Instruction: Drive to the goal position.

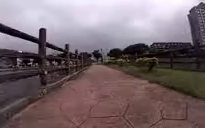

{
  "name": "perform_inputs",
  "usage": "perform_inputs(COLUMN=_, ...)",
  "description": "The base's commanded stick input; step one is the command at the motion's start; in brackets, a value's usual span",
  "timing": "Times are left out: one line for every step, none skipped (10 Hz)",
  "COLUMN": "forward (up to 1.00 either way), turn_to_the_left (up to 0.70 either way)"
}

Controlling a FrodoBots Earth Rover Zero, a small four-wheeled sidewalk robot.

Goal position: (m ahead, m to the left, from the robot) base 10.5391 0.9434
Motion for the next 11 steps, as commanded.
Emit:
perform_inputs(forward=1.0, turn_to_the_left=0.0)
perform_inputs(forward=1.0, turn_to_the_left=0.0)
perform_inputs(forward=1.0, turn_to_the_left=0.0)
perform_inputs(forward=1.0, turn_to_the_left=0.0)
perform_inputs(forward=1.0, turn_to_the_left=0.0)
perform_inputs(forward=1.0, turn_to_the_left=0.0)
perform_inputs(forward=1.0, turn_to_the_left=0.0)
perform_inputs(forward=1.0, turn_to_the_left=0.0)
perform_inputs(forward=1.0, turn_to_the_left=0.0)
perform_inputs(forward=1.0, turn_to_the_left=0.0)
perform_inputs(forward=1.0, turn_to_the_left=0.15)
